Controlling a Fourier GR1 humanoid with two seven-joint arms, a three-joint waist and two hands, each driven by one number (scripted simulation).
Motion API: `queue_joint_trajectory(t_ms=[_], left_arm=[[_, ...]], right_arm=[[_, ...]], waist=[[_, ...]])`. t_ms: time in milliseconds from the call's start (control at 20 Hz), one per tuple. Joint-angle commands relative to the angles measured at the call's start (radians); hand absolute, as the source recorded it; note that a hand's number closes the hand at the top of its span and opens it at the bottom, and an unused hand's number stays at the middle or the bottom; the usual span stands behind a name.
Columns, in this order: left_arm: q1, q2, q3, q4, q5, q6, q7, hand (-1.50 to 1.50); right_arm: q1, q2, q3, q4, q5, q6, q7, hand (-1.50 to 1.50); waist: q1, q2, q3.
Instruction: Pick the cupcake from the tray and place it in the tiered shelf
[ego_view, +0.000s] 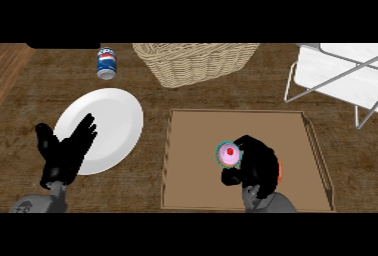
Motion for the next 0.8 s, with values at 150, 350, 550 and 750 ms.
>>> queue_joint_trajectory(t_ms=[150,350,550,750], left_arm=[[0.035,-0.035,-0.015,-0.034,-0.034,0.033,0.046,0.0],[0.056,-0.04,-0.008,-0.026,-0.067,0.025,0.011,0.0],[-0.012,-0.043,0.027,0.063,-0.03,-0.022,0.013,0.0],[0.068,-0.009,0.053,-0.006,-0.01,-0.06,0.019,0.0]], right_arm=[[-0.102,0.022,0.05,0.105,-0.071,-0.121,0.127,1.5],[-0.112,0.023,0.11,0.048,-0.043,-0.119,0.116,1.5],[-0.141,-0.118,-0.085,0.059,-0.282,0.087,-0.307,1.5],[-0.205,-0.157,-0.154,0.065,-0.294,0.089,-0.403,1.5]], waist=[[0.004,0.01,0.001],[-0.001,0.009,0.0],[-0.01,0.013,0.0],[0.0,0.009,0.0]])
